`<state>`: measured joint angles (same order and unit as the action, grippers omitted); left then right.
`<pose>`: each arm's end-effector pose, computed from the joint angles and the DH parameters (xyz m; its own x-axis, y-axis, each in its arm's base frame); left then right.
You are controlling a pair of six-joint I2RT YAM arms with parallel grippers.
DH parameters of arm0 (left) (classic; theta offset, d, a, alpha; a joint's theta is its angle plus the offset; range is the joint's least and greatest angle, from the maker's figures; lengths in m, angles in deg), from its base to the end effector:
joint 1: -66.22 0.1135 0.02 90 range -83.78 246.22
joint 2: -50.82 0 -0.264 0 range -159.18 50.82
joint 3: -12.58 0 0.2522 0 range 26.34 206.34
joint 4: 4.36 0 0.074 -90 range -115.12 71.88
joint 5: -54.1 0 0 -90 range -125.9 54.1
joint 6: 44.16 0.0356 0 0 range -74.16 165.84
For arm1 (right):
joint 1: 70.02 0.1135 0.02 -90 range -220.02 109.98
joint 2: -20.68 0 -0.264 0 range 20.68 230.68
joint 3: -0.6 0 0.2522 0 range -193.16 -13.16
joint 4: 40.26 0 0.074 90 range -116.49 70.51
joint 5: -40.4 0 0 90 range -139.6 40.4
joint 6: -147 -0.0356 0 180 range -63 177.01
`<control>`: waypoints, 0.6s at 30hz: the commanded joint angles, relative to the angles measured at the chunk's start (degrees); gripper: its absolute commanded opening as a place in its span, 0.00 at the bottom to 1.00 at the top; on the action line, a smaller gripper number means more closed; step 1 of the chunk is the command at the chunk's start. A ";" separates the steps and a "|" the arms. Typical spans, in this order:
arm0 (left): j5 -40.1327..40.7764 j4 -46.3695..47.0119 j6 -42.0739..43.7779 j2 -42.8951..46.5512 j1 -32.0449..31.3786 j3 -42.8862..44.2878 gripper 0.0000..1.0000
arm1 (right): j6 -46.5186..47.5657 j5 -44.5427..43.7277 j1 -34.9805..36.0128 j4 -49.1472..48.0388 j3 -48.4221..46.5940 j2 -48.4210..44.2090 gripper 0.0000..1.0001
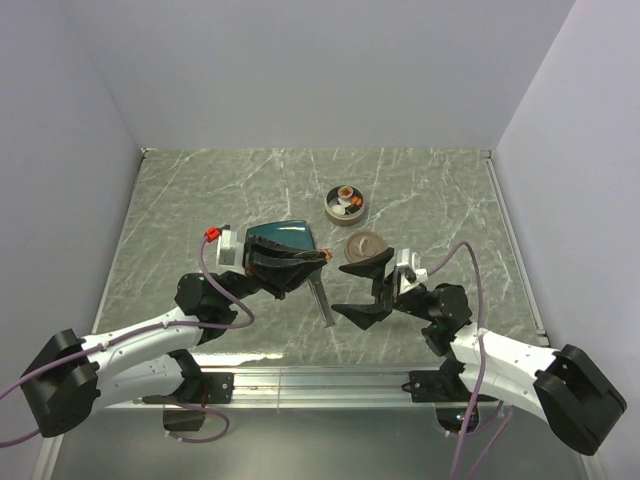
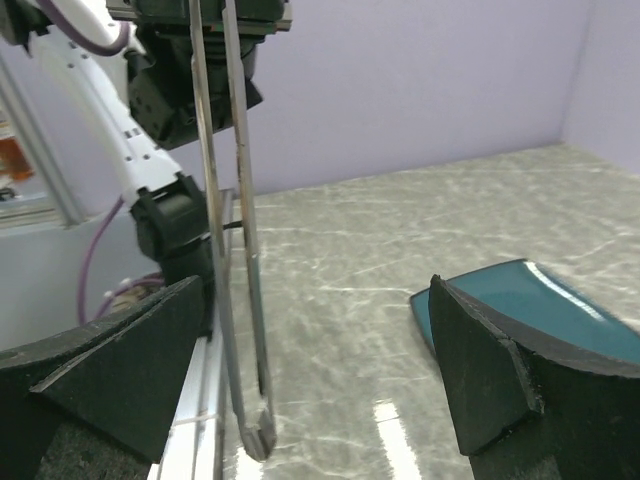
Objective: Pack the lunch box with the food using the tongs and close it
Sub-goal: Pass the clamp from the left arm to the right
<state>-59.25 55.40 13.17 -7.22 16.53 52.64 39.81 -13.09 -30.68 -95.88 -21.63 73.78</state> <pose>0.1184 -0.1614 0.3307 -0.1183 -0.6266 -0.7703 0.9830 0.0360 -0.1802 0.1189 0.1249 0.2382 0.0352 0.3360 -0.9412 -0.9817 0.1882 0.0304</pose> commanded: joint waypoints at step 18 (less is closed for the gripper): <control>-1.69 13.41 -1.26 -1.90 0.30 0.68 0.19 | -4.43 5.85 3.65 -11.21 -4.36 12.11 1.00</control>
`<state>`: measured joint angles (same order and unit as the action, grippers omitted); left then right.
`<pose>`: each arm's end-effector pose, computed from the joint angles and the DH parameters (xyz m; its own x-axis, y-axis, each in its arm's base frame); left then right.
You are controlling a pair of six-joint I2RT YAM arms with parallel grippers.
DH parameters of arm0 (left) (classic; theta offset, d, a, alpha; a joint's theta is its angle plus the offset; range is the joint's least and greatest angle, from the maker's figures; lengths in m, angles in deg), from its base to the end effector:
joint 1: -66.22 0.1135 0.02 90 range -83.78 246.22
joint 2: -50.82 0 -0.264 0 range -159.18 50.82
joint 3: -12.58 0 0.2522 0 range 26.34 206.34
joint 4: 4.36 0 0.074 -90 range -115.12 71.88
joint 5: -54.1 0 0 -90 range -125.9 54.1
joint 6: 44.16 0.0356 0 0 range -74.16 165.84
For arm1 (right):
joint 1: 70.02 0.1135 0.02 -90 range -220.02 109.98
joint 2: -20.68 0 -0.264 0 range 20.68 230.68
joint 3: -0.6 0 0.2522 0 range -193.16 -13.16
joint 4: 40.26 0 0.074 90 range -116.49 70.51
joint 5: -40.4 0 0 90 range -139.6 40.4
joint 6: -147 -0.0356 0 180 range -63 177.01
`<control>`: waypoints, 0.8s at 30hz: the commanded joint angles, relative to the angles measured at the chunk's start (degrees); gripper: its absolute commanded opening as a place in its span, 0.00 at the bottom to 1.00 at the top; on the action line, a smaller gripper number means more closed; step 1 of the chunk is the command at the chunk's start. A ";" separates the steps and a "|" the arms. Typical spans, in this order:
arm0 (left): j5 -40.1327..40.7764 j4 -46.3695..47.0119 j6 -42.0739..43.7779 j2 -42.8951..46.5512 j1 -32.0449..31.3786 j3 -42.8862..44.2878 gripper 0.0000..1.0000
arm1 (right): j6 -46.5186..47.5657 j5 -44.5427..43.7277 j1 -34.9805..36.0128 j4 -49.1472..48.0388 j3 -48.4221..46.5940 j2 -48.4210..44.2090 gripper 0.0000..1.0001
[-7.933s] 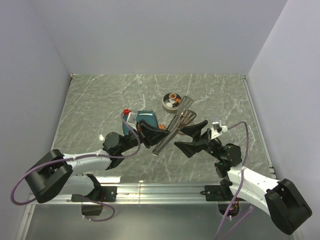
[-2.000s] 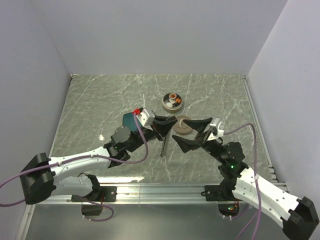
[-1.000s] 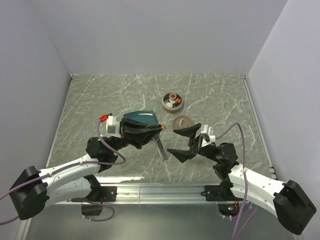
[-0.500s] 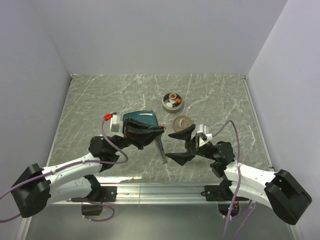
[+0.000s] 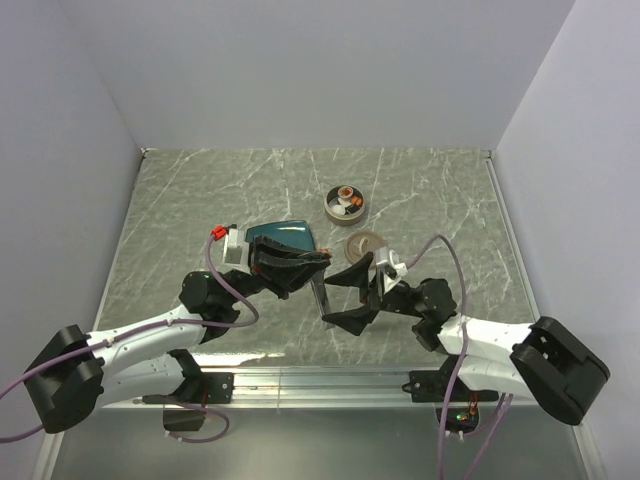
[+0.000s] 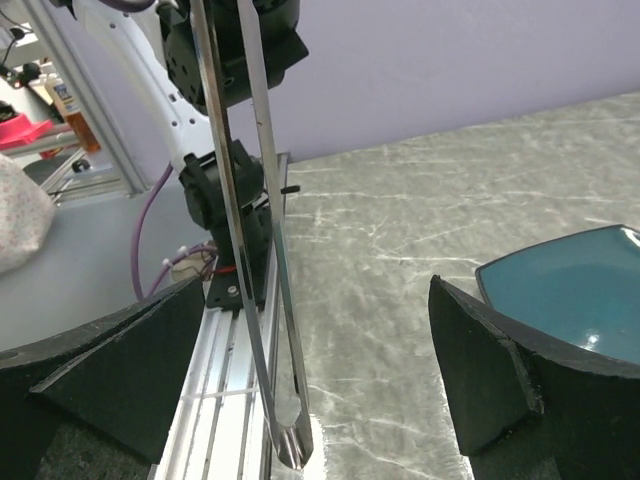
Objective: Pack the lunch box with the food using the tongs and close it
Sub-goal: Pass the clamp from the left arm to the right
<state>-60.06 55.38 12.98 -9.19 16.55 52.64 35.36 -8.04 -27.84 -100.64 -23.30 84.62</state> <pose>0.1228 -0.1672 0.3242 -0.1399 -0.6001 -0.7876 0.9800 0.0299 -0.1969 0.1260 0.1461 0.2234 -0.1158 0.2674 -0.9566 -0.9905 0.0411 0.1314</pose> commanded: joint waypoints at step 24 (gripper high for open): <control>2.98 6.23 2.62 2.00 0.19 0.50 0.66 | 5.73 -7.27 3.00 8.20 -6.47 -2.33 0.32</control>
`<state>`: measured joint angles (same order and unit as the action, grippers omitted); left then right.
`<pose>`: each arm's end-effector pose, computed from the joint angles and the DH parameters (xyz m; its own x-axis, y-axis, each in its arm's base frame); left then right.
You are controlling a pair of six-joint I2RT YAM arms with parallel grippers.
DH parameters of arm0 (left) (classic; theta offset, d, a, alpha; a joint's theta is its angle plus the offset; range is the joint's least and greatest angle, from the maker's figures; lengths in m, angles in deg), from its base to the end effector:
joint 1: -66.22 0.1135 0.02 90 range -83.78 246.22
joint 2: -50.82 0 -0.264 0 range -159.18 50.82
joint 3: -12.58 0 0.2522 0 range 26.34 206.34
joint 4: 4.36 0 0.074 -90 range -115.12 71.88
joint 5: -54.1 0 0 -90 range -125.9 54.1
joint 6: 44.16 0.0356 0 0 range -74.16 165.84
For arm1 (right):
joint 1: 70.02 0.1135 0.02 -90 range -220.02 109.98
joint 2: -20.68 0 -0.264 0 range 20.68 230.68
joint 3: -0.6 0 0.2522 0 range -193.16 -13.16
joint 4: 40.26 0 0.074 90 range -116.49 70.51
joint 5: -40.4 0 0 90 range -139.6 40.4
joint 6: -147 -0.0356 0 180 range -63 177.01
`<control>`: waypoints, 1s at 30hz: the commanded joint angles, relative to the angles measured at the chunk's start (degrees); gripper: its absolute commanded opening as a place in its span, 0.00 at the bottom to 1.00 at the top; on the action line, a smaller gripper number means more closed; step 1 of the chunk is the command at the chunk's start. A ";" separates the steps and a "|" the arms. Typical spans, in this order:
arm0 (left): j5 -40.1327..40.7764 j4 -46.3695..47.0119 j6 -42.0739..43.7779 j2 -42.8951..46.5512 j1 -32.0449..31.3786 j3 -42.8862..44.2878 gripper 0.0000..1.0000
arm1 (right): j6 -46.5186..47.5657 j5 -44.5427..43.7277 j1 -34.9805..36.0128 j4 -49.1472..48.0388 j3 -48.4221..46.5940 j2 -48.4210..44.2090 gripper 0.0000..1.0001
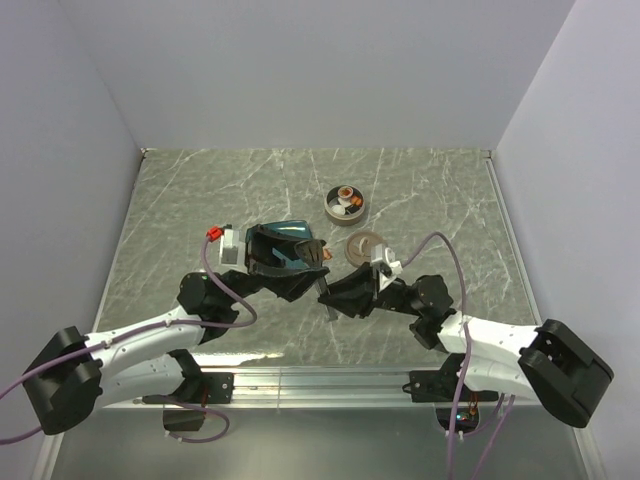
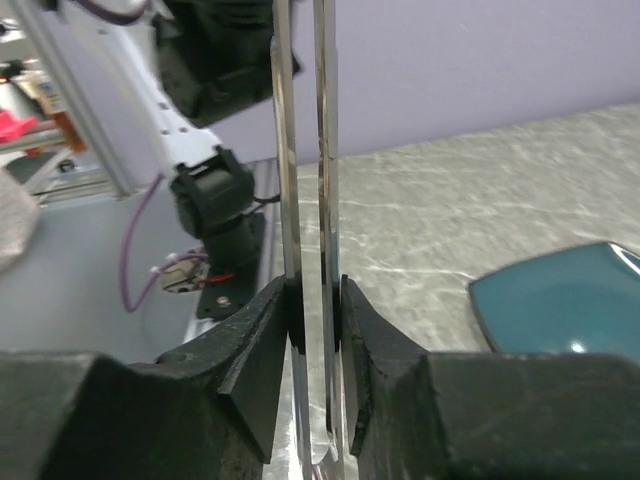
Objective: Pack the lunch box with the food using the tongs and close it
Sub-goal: Pass the clamp from the left arm to the right
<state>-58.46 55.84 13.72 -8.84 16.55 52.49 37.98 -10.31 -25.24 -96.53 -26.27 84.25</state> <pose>0.1225 -0.1654 0.3255 -0.1192 -0.6183 -0.7768 0.9795 0.0547 -0.1938 0.1264 0.1572 0.2332 -0.0909 0.2651 -0.9599 -0.9933 0.0451 0.1065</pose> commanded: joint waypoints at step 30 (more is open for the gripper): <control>35.93 -17.35 17.97 16.15 4.76 -7.52 0.80 | 1.28 -48.33 0.75 61.50 -16.94 -8.12 0.25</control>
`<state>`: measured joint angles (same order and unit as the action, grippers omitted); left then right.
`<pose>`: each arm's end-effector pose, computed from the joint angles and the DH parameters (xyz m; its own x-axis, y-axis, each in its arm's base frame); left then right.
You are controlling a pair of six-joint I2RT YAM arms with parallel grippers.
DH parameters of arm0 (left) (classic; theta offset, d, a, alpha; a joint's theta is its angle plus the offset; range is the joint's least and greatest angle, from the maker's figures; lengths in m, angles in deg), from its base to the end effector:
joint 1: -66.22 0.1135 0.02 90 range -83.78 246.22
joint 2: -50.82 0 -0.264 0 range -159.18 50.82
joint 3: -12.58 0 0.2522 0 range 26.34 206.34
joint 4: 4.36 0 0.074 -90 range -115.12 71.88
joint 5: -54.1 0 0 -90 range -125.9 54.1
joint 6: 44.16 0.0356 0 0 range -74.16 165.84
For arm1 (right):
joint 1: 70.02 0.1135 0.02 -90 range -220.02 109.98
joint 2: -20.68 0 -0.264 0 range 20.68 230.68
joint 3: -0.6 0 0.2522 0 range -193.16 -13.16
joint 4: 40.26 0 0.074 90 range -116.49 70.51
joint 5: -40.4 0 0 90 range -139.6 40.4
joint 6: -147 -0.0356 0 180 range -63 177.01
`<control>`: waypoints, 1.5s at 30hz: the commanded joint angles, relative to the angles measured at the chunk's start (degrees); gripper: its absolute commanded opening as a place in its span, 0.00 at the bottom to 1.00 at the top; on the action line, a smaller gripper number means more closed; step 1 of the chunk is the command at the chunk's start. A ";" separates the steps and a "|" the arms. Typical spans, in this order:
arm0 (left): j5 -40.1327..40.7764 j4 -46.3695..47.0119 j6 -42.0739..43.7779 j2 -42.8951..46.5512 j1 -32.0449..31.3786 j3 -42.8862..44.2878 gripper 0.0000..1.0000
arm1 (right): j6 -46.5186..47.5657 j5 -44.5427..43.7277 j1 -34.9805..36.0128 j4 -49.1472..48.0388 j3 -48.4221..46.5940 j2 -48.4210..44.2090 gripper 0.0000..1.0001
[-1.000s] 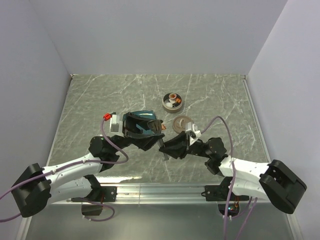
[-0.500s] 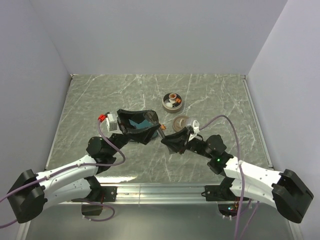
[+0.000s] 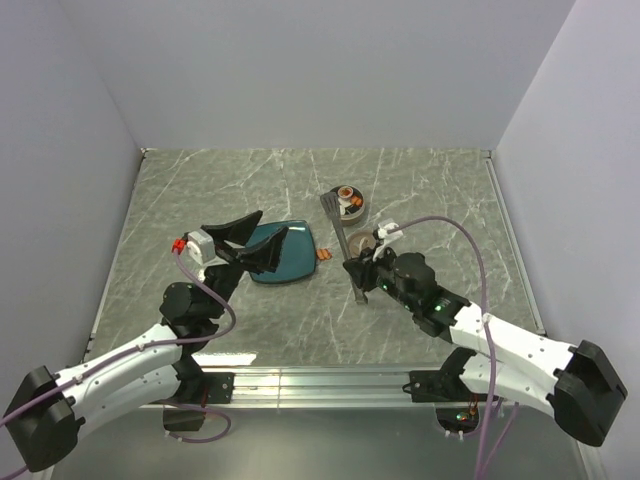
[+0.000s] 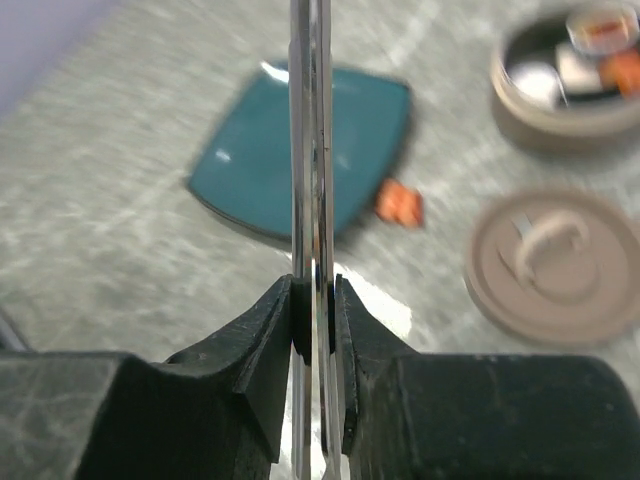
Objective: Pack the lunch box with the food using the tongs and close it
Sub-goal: Pass the clamp from the left arm to the right, then pick up the food using the clamp
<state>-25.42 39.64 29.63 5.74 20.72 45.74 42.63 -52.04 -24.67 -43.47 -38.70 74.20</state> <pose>0.1257 -0.1186 0.3062 0.1918 -0.5868 -0.7867 0.6737 0.6616 -0.3293 0.1522 0.1519 0.2429 -0.2991 0.0500 -0.9529 -0.6268 0.7427 0.2357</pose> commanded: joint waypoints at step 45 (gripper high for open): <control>3.32 -7.75 2.67 7.81 3.48 -2.70 0.81 | -12.17 -13.03 8.97 34.37 -19.99 29.10 0.47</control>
<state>-21.46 30.46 31.62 13.22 23.87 43.37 31.05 -63.58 -16.21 -9.78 -56.26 103.22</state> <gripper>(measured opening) 0.806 0.469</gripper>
